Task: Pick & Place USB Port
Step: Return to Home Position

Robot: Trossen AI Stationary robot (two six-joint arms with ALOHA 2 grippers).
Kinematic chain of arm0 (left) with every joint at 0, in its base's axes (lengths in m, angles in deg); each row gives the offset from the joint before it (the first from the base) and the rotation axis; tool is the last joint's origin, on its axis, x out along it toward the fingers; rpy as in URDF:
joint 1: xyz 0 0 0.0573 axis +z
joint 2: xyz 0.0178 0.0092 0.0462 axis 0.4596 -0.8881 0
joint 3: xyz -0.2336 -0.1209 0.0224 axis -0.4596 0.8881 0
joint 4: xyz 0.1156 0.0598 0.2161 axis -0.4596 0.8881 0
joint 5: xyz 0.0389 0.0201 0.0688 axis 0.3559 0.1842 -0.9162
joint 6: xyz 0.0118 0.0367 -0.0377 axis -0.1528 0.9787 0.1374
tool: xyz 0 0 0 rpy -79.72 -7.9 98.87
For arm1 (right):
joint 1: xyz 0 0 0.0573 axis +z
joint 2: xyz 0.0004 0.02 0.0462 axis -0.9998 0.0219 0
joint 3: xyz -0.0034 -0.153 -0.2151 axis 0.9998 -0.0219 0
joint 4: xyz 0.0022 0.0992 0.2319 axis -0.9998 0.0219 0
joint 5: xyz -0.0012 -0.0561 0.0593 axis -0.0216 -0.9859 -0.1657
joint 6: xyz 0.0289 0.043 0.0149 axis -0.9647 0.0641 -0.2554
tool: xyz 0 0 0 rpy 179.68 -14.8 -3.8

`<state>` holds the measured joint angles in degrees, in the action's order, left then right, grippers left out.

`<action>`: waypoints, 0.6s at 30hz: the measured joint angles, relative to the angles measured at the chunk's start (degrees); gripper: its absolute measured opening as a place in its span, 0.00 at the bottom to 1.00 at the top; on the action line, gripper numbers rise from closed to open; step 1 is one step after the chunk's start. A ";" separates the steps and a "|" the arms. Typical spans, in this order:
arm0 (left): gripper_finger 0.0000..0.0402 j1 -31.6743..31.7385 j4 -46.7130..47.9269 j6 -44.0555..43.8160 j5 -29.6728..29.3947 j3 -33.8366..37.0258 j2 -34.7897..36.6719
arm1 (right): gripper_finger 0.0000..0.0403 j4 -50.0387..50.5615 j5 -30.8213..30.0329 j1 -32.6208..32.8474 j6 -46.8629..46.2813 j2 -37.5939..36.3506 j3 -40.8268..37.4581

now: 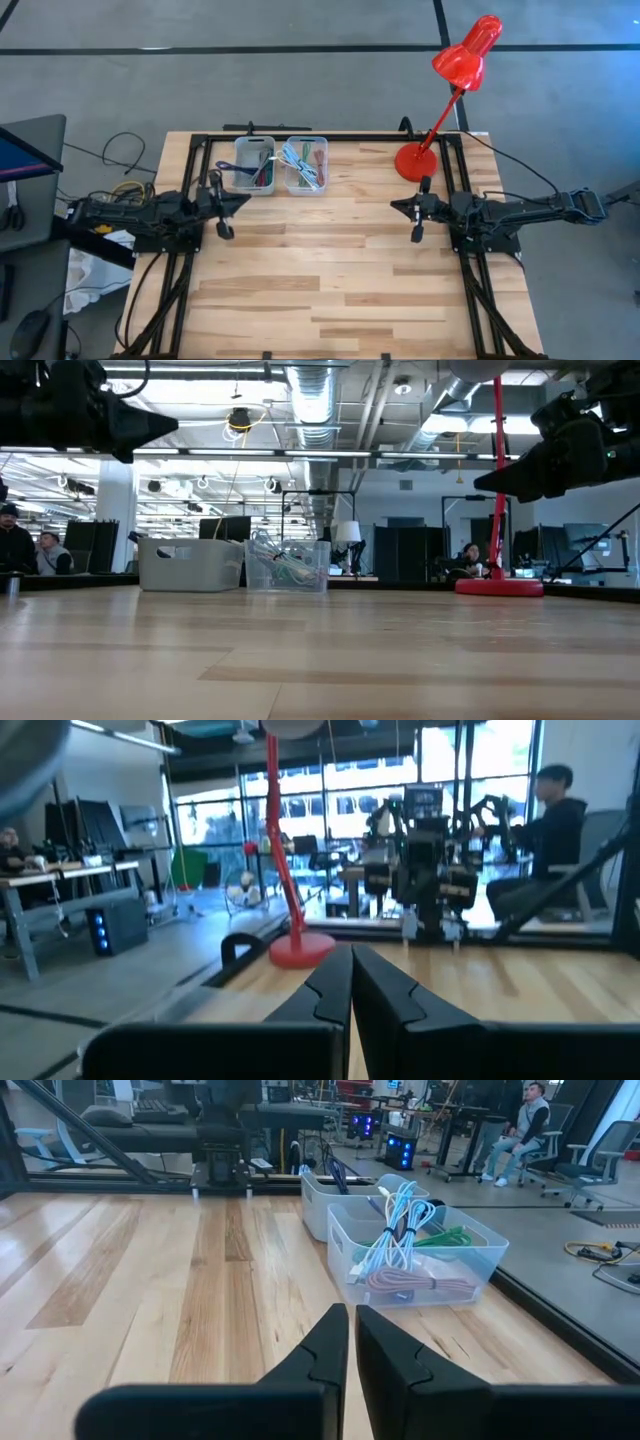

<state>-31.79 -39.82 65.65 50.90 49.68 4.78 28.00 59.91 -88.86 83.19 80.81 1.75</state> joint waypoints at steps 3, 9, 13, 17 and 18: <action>0.03 0.00 -1.36 0.01 0.00 0.00 0.08 | 0.04 0.00 -0.02 0.00 0.00 0.01 0.00; 0.03 0.00 -1.58 0.02 0.00 0.00 0.08 | 0.04 0.02 0.00 0.00 0.00 -0.01 0.00; 0.03 0.00 -1.75 0.02 0.00 0.00 -0.01 | 0.04 0.02 -0.01 0.00 0.00 -0.01 0.00; 0.03 0.00 -1.92 0.02 0.00 0.00 -0.83 | 0.04 0.02 0.01 0.00 0.00 0.00 0.00; 0.03 0.00 -2.01 0.02 0.00 0.00 -1.13 | 0.04 0.02 -0.01 0.00 0.00 0.00 0.00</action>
<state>-31.79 -41.83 65.67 50.90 49.68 3.65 28.02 59.91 -88.86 83.19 80.81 1.75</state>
